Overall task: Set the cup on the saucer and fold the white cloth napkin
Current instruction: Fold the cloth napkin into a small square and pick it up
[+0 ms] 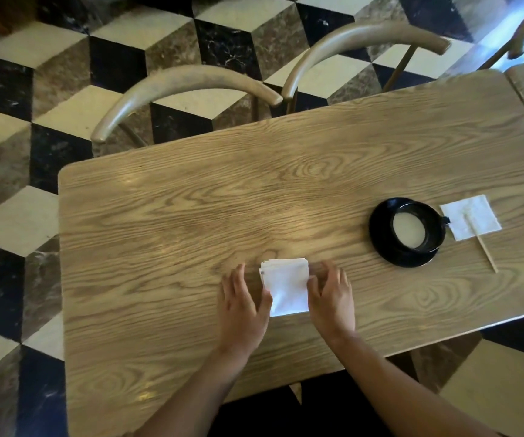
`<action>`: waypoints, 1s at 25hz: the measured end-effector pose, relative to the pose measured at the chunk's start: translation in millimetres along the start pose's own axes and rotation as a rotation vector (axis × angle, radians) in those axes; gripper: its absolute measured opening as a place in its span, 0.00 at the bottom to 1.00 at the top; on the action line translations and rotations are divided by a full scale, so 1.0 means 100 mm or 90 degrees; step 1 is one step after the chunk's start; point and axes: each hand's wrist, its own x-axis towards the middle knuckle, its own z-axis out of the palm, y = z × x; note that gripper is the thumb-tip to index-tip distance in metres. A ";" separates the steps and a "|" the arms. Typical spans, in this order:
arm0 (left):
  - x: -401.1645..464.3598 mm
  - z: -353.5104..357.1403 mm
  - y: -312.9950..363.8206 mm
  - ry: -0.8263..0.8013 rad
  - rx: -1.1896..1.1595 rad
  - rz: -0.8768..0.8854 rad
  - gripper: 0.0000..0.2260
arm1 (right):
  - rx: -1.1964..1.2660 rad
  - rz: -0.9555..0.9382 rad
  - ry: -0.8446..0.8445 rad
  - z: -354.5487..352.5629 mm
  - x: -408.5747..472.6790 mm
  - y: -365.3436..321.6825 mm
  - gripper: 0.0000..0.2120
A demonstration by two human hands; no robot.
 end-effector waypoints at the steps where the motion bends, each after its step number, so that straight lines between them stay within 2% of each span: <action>1: -0.03 -0.03 0.07 -0.020 -0.060 -0.114 0.26 | 0.022 0.063 -0.012 -0.01 -0.04 -0.04 0.17; 3: -0.03 0.00 0.11 -0.068 -0.155 -0.293 0.20 | 0.027 0.134 -0.043 0.01 -0.10 -0.08 0.13; 4: 0.00 0.00 0.13 -0.090 -0.188 -0.345 0.18 | 0.031 0.160 -0.058 0.01 -0.11 -0.12 0.11; 7: 0.05 0.01 0.23 -0.129 -0.280 -0.443 0.14 | 0.025 0.214 -0.090 -0.02 -0.07 -0.21 0.08; 9: 0.08 -0.03 0.32 -0.118 -0.326 -0.486 0.10 | 0.051 0.267 -0.119 -0.05 0.01 -0.24 0.07; 12: 0.14 -0.09 0.34 -0.147 -0.376 -0.513 0.14 | 0.167 0.358 -0.196 -0.04 0.14 -0.23 0.12; 16: 0.19 -0.15 0.23 -0.223 -0.487 -0.562 0.12 | 0.343 0.456 -0.285 -0.13 0.14 -0.31 0.09; 19: 0.18 -0.25 0.24 -0.291 -0.667 -0.611 0.11 | 0.406 0.451 -0.336 -0.16 0.11 -0.33 0.12; 21: 0.16 -0.32 0.25 -0.324 -0.748 -0.601 0.12 | 0.404 0.440 -0.350 -0.18 0.08 -0.35 0.13; 23: 0.14 -0.38 0.25 -0.306 -0.793 -0.570 0.14 | 0.378 0.408 -0.366 -0.21 0.04 -0.39 0.15; 25: 0.12 -0.41 0.25 -0.253 -0.767 -0.531 0.13 | 0.368 0.374 -0.380 -0.24 0.00 -0.44 0.14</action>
